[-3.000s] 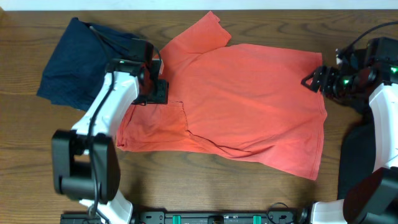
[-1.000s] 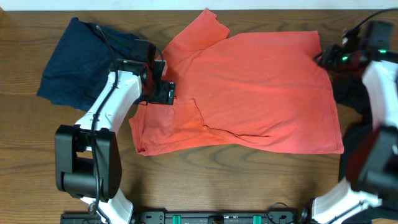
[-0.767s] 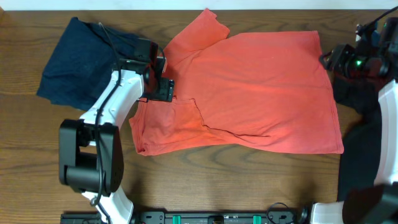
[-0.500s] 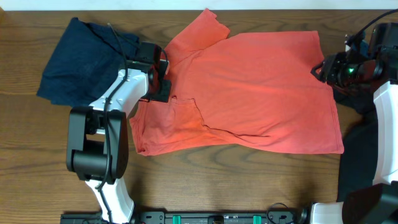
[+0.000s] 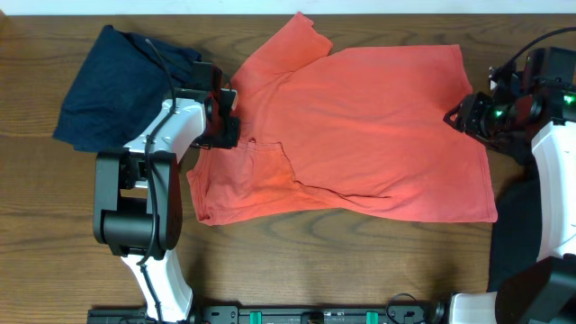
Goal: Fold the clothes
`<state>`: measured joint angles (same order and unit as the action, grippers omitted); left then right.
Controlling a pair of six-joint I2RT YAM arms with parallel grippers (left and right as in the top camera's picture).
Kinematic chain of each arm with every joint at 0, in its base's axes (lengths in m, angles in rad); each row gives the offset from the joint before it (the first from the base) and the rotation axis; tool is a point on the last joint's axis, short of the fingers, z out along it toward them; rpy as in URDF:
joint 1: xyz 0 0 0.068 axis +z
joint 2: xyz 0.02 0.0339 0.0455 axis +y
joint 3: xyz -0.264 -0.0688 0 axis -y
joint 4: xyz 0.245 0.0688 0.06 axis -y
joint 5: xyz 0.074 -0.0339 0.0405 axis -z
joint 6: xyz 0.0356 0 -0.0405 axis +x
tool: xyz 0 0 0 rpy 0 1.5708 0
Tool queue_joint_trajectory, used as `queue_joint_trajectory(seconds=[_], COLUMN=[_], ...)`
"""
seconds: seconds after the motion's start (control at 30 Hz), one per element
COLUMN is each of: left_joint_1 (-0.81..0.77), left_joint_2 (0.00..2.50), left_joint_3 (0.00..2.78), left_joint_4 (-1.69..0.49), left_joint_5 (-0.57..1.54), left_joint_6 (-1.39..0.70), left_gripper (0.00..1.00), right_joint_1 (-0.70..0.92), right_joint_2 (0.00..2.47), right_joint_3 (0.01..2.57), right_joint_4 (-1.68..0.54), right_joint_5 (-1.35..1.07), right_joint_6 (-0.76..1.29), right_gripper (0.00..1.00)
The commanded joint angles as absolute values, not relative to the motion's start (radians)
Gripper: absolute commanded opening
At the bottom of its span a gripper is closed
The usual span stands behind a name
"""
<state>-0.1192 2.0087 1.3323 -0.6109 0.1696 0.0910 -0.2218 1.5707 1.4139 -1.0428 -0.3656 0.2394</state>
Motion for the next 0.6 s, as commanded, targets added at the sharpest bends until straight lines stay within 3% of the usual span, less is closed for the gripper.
queue_joint_trajectory(seconds=[0.0, 0.13, 0.57], left_joint_1=[-0.119, -0.119, -0.119], left_joint_2=[2.016, 2.011, 1.795], left_joint_3=[1.351, 1.351, 1.394], left_joint_4=[-0.636, -0.674, -0.832], left_joint_5=[0.215, 0.248, 0.216], left_joint_6=[0.101, 0.101, 0.089], left_gripper=[0.11, 0.06, 0.06], right_joint_1=[-0.215, -0.216, -0.262], right_joint_2=[1.578, 1.578, 1.584], right_joint_3=[1.406, 1.406, 1.406], right_joint_4=[-1.039, -1.039, -1.087], right_joint_5=[-0.345, -0.324, -0.141], right_joint_6=[0.223, 0.223, 0.333], right_gripper=[0.48, 0.48, 0.49])
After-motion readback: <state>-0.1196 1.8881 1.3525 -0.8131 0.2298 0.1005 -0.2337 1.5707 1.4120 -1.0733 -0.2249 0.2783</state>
